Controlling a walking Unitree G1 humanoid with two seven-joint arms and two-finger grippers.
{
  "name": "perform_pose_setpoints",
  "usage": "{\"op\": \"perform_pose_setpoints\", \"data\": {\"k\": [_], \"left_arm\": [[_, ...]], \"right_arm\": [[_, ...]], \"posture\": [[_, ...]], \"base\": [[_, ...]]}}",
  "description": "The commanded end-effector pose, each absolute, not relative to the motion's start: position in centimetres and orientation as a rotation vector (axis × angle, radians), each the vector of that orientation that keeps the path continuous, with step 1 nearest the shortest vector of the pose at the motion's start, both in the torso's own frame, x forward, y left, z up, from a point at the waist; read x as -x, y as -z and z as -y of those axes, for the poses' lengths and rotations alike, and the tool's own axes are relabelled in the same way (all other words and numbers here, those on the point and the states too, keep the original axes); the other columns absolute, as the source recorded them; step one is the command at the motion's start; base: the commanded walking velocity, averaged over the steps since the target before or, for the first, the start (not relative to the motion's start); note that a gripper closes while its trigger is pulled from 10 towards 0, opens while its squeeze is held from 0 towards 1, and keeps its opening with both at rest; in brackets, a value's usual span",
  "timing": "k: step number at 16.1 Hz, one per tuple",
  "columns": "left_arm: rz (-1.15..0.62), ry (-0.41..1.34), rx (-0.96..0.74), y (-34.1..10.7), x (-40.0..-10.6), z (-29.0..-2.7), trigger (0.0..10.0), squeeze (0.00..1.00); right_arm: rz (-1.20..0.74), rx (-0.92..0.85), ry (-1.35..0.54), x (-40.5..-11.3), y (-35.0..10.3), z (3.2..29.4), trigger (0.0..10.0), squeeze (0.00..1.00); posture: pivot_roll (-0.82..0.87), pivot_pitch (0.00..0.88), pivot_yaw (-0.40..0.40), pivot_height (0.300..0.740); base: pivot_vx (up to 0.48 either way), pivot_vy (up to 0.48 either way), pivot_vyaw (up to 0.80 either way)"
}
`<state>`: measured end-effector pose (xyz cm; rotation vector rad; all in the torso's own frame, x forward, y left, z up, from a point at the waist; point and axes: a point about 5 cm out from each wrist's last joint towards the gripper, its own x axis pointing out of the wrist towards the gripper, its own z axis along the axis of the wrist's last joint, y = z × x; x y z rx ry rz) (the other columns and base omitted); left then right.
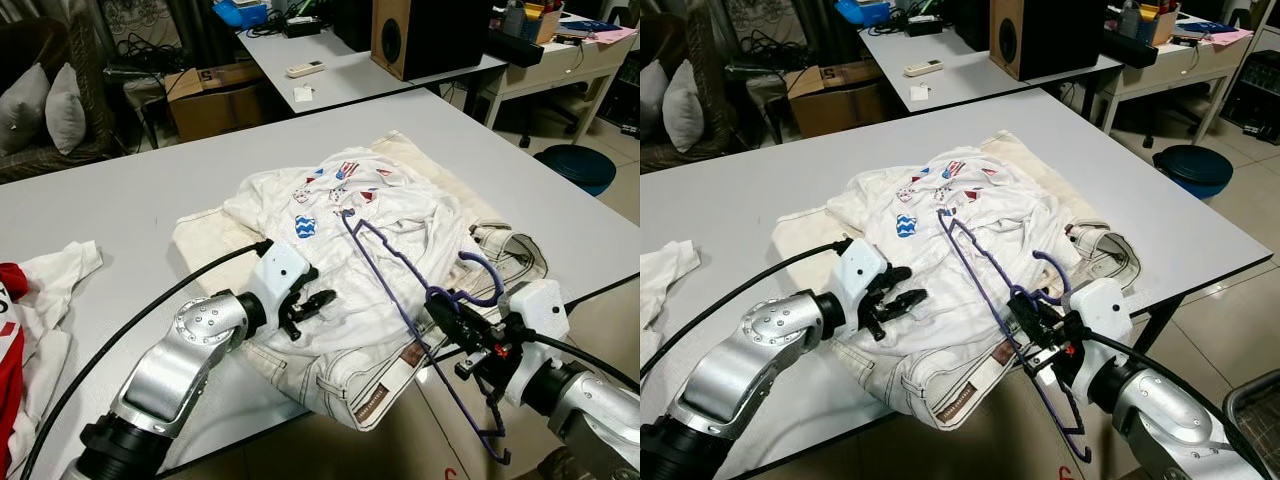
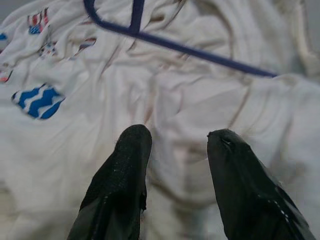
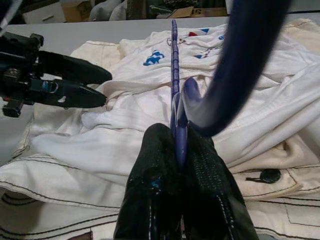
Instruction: Hang hanger
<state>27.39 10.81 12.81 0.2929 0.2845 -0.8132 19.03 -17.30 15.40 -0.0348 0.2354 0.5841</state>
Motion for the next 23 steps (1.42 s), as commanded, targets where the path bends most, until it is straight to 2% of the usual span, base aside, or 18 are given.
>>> {"op": "perform_pose_setpoints", "data": {"k": [1, 5, 6, 7, 8, 9, 11, 15, 18, 20, 23], "left_arm": [[-0.281, 0.773, -0.315, -12.7, -27.7, -11.3, 10.0, 0.0], [-0.323, 0.793, -0.32, -12.1, -27.2, -11.4, 10.0, 0.0], [-0.335, 0.791, -0.328, -11.9, -27.2, -11.5, 6.2, 0.0], [-0.348, 0.787, -0.33, -11.7, -27.2, -11.5, 3.8, 0.0], [-0.357, 0.786, -0.336, -11.5, -27.1, -11.5, 3.0, 0.0], [-0.367, 0.777, -0.343, -11.4, -27.2, -11.7, 3.1, 0.0], [-0.364, 0.775, -0.343, -11.4, -27.3, -11.7, 0.0, 0.0], [-0.388, 0.752, -0.352, -11.0, -27.5, -11.8, 0.0, 0.0], [-0.428, 0.628, -0.373, -10.5, -28.4, -12.7, 0.0, 0.0], [-0.406, 0.62, -0.366, -10.8, -28.8, -12.7, 0.0, 0.0], [-0.266, 0.638, -0.273, -12.6, -29.4, -12.0, 0.0, 0.0]], "right_arm": [[-0.215, 0.048, -0.602, -18.9, -15.8, 17.0, 10.0, 0.0], [-0.225, 0.052, -0.615, -18.8, -15.7, 17.0, 10.0, 0.0], [-0.225, 0.053, -0.617, -18.8, -15.7, 17.0, 10.0, 0.0], [-0.225, 0.053, -0.619, -18.8, -15.7, 17.0, 10.0, 0.0], [-0.225, 0.054, -0.62, -18.8, -15.7, 17.0, 10.0, 0.0], [-0.225, 0.056, -0.621, -18.9, -15.7, 17.0, 10.0, 0.0], [-0.224, 0.057, -0.622, -18.9, -15.7, 17.0, 10.0, 0.0], [-0.223, 0.057, -0.623, -18.9, -15.7, 16.9, 10.0, 0.0], [-0.222, 0.057, -0.624, -18.8, -15.8, 16.9, 10.0, 0.0], [-0.221, 0.057, -0.624, -18.9, -15.8, 16.9, 10.0, 0.0], [-0.22, 0.056, -0.626, -18.9, -15.7, 16.9, 10.0, 0.0]], "posture": [[0.0, 0.0, 0.111, 0.74], [-0.01, 0.0, 0.109, 0.74], [-0.01, 0.0, 0.108, 0.74], [-0.01, 0.0, 0.108, 0.74], [-0.01, 0.0, 0.107, 0.74], [-0.01, 0.0, 0.107, 0.74], [-0.01, 0.0, 0.108, 0.74], [-0.01, 0.0, 0.111, 0.74], [-0.01, 0.0, 0.111, 0.74], [-0.01, 0.0, 0.11, 0.74], [-0.01, 0.0, 0.111, 0.74]], "base": [[0.0, 0.0, 0.0], [0.0, 0.0, 0.0], [0.0, 0.0, 0.0], [0.0, 0.0, 0.0], [0.0, 0.0, 0.0], [0.0, 0.0, 0.0], [0.0, 0.0, 0.0], [0.0, 0.0, 0.0], [0.0, 0.0, 0.0], [0.0, 0.0, 0.0], [0.0, 0.0, 0.0]]}}
